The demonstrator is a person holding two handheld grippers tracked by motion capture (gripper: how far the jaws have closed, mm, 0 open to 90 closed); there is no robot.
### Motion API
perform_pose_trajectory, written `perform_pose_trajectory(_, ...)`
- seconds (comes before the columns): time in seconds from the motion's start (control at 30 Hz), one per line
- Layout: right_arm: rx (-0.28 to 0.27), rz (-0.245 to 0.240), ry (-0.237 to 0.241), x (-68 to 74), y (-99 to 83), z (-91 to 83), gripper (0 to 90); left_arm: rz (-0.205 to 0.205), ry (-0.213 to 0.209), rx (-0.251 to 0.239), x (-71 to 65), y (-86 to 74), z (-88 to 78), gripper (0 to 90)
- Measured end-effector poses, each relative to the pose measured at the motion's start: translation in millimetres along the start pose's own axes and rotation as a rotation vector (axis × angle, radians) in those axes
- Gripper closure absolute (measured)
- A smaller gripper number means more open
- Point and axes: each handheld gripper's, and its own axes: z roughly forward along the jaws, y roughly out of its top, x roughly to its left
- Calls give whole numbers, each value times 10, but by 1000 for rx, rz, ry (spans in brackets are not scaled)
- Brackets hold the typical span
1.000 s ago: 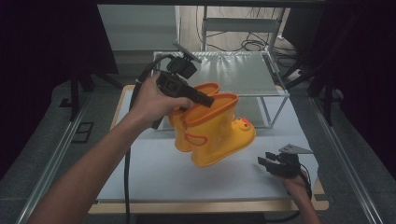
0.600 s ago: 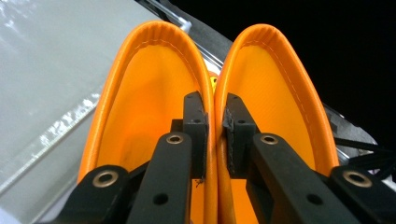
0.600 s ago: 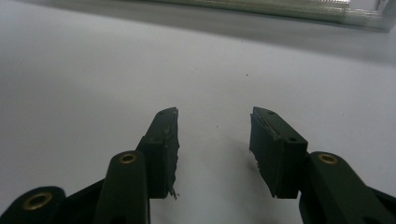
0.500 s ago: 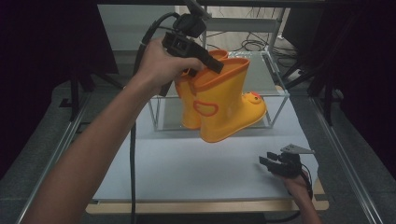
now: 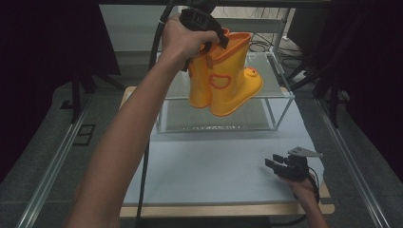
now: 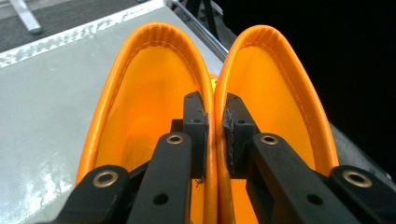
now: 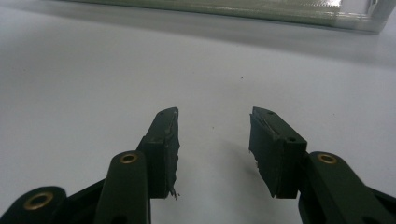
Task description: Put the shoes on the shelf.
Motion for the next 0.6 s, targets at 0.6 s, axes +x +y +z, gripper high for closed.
perform_pose_trajectory(0.6, -11, 30, -18, -65, -16, -45, 528, -190, 207, -85, 515, 410, 660, 822)
